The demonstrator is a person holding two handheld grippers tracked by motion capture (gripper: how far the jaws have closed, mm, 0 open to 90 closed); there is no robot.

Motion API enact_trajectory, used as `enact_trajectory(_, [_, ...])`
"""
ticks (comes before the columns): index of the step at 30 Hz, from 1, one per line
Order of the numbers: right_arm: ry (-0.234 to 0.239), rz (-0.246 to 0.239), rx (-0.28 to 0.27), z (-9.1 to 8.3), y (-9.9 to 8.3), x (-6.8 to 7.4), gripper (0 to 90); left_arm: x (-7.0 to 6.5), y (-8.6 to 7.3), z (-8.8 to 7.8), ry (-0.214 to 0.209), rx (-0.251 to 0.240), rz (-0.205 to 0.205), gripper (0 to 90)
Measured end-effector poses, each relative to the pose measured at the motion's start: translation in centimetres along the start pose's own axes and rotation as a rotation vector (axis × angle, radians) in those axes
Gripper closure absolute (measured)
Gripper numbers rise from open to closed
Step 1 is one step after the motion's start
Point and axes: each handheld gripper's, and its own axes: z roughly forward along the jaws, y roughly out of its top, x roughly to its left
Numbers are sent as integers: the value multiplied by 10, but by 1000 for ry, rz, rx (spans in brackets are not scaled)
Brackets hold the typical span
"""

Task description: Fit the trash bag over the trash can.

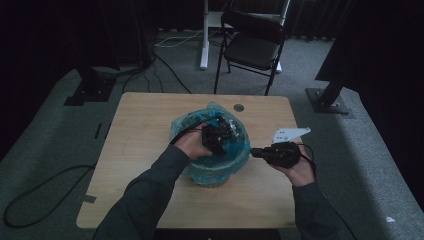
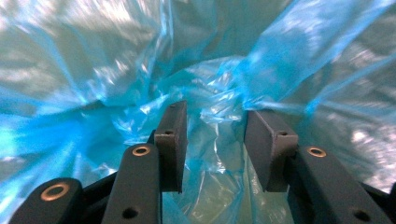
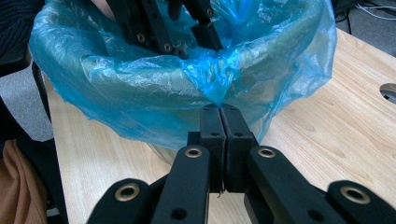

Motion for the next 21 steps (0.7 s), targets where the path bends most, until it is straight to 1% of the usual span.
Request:
enact_trajectory(2, [-1, 0, 0, 0, 0, 0, 889, 1, -2, -7, 2, -43, -7, 590])
enact_trajectory(7, [-3, 1, 0, -1, -1, 0, 889, 4, -12, -29, 30, -136, -45, 591])
enact_trajectory(9, [-3, 1, 1, 0, -1, 0, 889, 7, -18, -38, 18, -173, -69, 590])
enact_trajectory(10, [-3, 0, 2, 0, -1, 0, 889, 8, -22, -42, 19, -189, -77, 590])
enact_trajectory(12, [-3, -1, 2, 0, -1, 1, 889, 11, -29, -48, 15, -208, -94, 589])
enact_trajectory(15, [-4, -1, 2, 0, -1, 1, 889, 14, -40, -56, 37, -223, -115, 585])
enact_trajectory(16, [-3, -2, 2, 0, -1, 1, 889, 16, -44, -59, 44, -237, -127, 584])
enact_trajectory(18, [-4, 0, 2, 0, -1, 1, 889, 19, -53, -67, 41, -280, -155, 584])
enact_trajectory(21, [-4, 2, 0, -1, -1, 0, 889, 21, -68, -77, 82, -325, -196, 584])
